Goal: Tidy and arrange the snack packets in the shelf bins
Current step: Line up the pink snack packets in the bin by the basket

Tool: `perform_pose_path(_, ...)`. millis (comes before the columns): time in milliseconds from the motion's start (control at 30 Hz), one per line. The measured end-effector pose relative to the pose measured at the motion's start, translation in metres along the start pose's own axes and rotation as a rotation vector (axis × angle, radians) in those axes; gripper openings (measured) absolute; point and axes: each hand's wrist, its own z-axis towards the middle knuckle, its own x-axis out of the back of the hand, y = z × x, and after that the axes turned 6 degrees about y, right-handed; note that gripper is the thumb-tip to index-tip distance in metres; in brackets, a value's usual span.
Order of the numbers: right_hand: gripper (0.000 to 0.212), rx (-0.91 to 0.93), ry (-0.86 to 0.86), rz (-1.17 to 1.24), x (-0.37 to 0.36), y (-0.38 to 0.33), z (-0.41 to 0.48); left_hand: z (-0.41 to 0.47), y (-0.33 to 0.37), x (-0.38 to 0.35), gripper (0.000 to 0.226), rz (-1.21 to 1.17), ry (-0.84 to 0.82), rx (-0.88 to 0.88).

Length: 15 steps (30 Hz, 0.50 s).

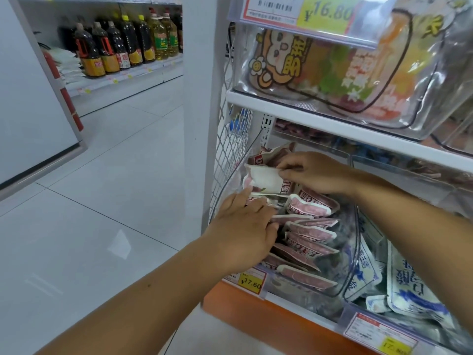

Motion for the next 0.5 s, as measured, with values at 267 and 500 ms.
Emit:
perform_pose_path(267,0.022,-0.003,0.169,-0.088,0.002,-0.009,-0.006,-0.004,0.0,0.0,0.049,0.012,0.066,-0.013)
perform_pose_path(500,0.025,-0.01,0.354,-0.24,-0.003,-0.008,-0.014,-0.004,0.001,0.002,0.049,0.034,0.061,-0.027)
